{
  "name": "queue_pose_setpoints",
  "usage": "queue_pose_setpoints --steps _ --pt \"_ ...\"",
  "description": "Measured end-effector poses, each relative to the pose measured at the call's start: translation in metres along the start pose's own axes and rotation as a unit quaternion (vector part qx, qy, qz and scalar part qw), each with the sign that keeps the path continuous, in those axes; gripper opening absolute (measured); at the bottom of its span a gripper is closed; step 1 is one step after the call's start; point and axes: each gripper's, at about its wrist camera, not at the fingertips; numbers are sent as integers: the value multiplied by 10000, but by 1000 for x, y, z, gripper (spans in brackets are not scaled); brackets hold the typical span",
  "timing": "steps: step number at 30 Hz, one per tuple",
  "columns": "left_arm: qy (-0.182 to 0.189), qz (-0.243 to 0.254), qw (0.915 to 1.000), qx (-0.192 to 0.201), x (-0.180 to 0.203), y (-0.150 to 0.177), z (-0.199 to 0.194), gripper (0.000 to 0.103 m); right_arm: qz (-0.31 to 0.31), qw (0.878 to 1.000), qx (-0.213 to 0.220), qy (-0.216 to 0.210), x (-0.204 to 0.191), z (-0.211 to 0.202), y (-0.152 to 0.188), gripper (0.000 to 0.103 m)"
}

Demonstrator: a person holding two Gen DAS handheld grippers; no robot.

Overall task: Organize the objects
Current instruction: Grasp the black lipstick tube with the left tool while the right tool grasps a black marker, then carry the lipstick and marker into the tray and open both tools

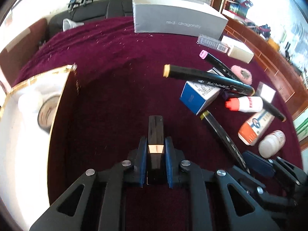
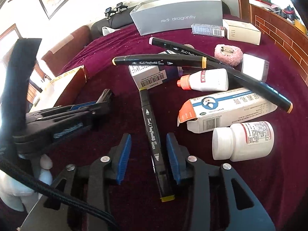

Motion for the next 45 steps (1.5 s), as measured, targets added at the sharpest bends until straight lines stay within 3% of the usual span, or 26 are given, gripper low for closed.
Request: queue_pose_setpoints --steps 5,7,10,13,15,22,30,36,40,45 --pt "316 -154 9994 -42 -15 19 -12 14 -124 9993 -79 346 -11 2 -3 42" --pt "320 -132 9993 -109 -13 22 -9 14 -236 9979 -196 572 -22 7 -8 49" --pt "140 -12 9999 40 -6 24 -9 14 -451 9938 -349 952 -39 18 -18 50" --pt "127 -18 9998 170 -7 26 -8 13 -605 9890 -355 1303 -48 26 -22 33" --pt "179 -15 9997 173 -9 28 -10 14 -586 9892 -341 1300 -47 26 -23 13" --pt "909 -283 9953 192 -32 44 -33 14 -300 9945 -366 930 -41 14 -15 12" --pt "1217 -536 9887 696 -70 64 -86 14 -84 9999 -2 116 -61 -27 -17 12" --pt "944 -811 9849 1205 -120 74 -126 14 -480 9978 336 -317 -110 -61 -29 13" --pt "476 -1004 9836 1419 -166 68 -144 14 -771 9947 234 -645 -147 -60 -42 13" --pt "-119 -1042 9840 1438 -208 58 -151 14 -994 9901 -87 -984 -193 -30 -60 13"
Point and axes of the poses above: each gripper's, at about its wrist camera, not at the fingertips, and z roughly the way its jaws point, x to its right, y to its underside, and after that the axes turned 8 degrees about -x, right-handed
